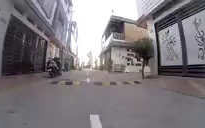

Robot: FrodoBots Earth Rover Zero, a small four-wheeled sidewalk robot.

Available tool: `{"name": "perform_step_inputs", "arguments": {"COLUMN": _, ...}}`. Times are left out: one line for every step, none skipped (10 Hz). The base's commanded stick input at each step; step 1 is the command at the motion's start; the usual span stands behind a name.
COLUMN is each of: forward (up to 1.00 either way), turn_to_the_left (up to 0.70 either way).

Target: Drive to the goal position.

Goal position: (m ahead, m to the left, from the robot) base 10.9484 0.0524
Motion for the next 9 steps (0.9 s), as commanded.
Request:
{"name": "perform_step_inputs", "arguments": {"forward": 1.00, "turn_to_the_left": 0.00}}
{"name": "perform_step_inputs", "arguments": {"forward": 1.00, "turn_to_the_left": 0.00}}
{"name": "perform_step_inputs", "arguments": {"forward": 1.00, "turn_to_the_left": 0.00}}
{"name": "perform_step_inputs", "arguments": {"forward": 1.00, "turn_to_the_left": 0.15}}
{"name": "perform_step_inputs", "arguments": {"forward": 1.00, "turn_to_the_left": 0.27}}
{"name": "perform_step_inputs", "arguments": {"forward": 1.00, "turn_to_the_left": 0.27}}
{"name": "perform_step_inputs", "arguments": {"forward": 1.00, "turn_to_the_left": 0.27}}
{"name": "perform_step_inputs", "arguments": {"forward": 1.00, "turn_to_the_left": 0.12}}
{"name": "perform_step_inputs", "arguments": {"forward": 1.00, "turn_to_the_left": 0.00}}
